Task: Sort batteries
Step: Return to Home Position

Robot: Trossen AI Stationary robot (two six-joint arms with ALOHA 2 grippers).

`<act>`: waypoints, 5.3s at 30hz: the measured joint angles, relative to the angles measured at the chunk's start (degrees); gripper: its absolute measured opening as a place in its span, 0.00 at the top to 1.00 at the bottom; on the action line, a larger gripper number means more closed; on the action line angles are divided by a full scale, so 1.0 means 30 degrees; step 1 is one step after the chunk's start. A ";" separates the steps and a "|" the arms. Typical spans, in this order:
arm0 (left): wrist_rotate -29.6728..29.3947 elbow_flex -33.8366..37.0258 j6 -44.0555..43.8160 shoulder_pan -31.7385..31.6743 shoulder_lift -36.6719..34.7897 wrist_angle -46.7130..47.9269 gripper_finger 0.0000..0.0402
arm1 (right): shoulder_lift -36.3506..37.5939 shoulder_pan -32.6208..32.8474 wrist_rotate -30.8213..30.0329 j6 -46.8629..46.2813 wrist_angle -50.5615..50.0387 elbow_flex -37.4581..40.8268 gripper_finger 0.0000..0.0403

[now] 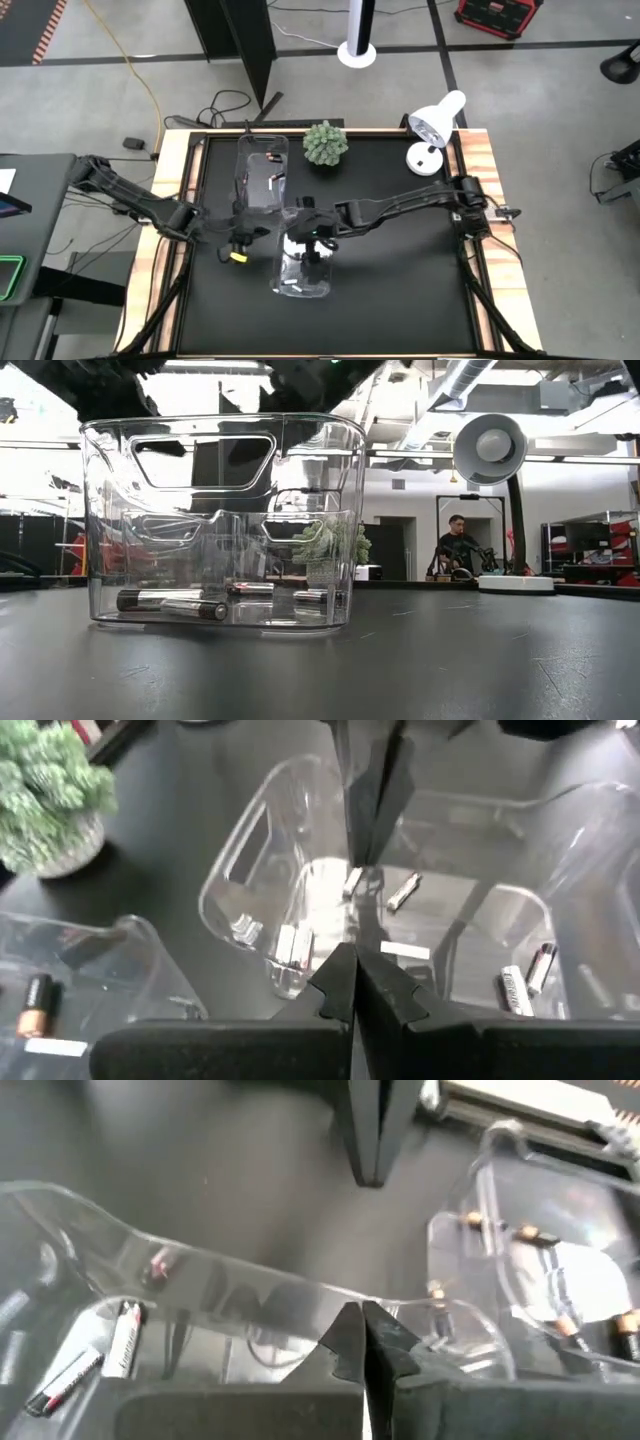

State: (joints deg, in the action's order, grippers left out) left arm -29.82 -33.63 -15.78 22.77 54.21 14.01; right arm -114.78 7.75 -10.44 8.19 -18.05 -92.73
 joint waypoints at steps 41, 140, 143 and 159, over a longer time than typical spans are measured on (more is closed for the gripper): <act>0.6366 0.8855 0.6512 -0.4235 -0.8836 -0.9709 1.00 | 2.4249 -0.0189 -0.0021 0.0003 1.8054 2.8423 1.00; 0.7203 1.0411 0.6327 -0.4256 -1.7879 -0.3712 1.00 | 3.6458 -0.0495 0.1115 -0.4249 0.6595 3.0715 0.92; 0.7203 1.0411 0.6334 -0.4256 -1.7879 -0.3712 1.00 | 3.6458 -0.0495 0.1115 -0.4249 0.6594 3.0715 0.92; 0.7198 1.0411 0.6333 -0.4256 -1.7879 -0.3712 1.00 | 3.6458 -0.0495 0.1115 -0.4249 0.6587 3.0715 0.92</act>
State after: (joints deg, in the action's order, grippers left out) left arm -8.22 -2.39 3.22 10.00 0.58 2.87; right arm -5.41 6.26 -7.09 -4.56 1.72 -0.58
